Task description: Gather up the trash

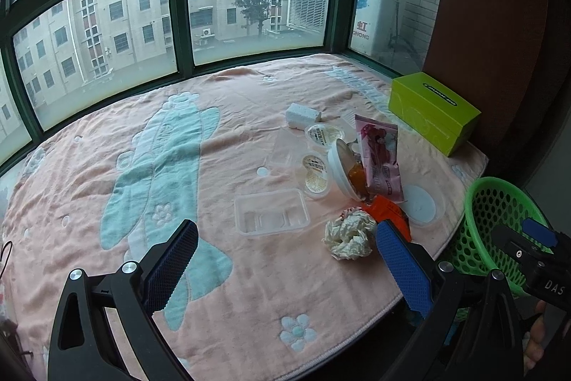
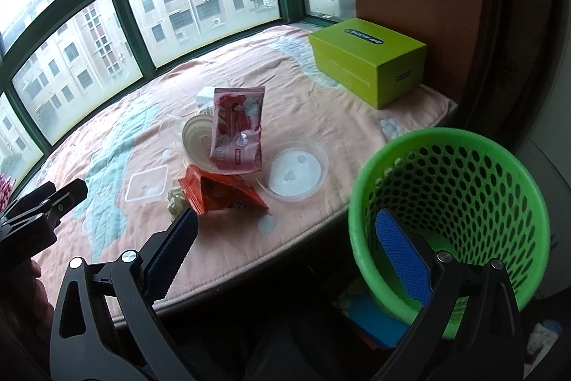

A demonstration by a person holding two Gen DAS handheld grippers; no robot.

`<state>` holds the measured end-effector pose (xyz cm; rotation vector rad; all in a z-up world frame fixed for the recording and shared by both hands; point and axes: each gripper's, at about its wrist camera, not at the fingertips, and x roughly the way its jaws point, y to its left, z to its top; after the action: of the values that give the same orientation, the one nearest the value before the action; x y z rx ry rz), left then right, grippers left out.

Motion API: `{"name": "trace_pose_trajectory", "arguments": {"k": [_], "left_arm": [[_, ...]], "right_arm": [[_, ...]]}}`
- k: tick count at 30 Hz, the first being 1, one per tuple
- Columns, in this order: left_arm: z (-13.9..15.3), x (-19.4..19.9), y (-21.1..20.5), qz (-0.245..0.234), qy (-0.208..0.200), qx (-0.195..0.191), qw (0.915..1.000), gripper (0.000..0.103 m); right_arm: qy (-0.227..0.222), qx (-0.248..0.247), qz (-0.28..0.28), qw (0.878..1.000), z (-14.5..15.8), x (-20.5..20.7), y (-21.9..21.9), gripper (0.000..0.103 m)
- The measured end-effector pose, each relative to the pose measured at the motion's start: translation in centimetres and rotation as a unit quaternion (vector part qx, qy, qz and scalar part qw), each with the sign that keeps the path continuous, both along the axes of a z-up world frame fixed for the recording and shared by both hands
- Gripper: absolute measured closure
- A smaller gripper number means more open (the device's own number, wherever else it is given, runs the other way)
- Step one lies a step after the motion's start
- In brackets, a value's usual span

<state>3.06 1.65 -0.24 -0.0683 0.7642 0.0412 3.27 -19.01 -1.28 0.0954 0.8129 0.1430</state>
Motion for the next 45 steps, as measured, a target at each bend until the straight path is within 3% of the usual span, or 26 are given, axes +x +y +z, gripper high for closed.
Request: {"name": "trace_pose_trajectory", "arguments": {"k": [11,20,29,32,34,39,45], "left_arm": [[-0.9,0.7,2.5,0.028,0.014,-0.002,0.9995,0.006],[-2.0,1.2,4.1,0.042,0.028,-0.003,0.9987,0.006],[-3.2,1.6,5.3,0.049,0.044,-0.009,0.9978,0.006],[-3.4,1.6,5.4,0.046,0.046,-0.010,0.9978,0.006],[-3.5,1.6,5.4,0.042,0.046,-0.011,0.9980,0.006],[-3.7,1.9,4.6,0.022,0.048,-0.019,0.9984,0.006],[-4.3,2.3,2.4,-0.019,0.048,-0.021,0.9984,0.006]], "right_arm": [[0.021,0.013,0.058,0.998,-1.9,2.6,2.5,0.005],[0.037,0.025,0.121,0.992,-3.7,4.8,5.2,0.017],[0.036,-0.017,0.180,0.983,-5.3,7.2,7.9,0.027],[0.041,-0.029,0.191,0.980,-5.8,7.7,8.2,0.035],[0.049,-0.023,0.195,0.979,-6.1,7.9,8.0,0.047],[0.043,-0.028,0.193,0.980,-6.1,7.4,7.6,0.054],[0.043,0.008,0.187,0.981,-5.5,6.7,6.1,0.065]]}}
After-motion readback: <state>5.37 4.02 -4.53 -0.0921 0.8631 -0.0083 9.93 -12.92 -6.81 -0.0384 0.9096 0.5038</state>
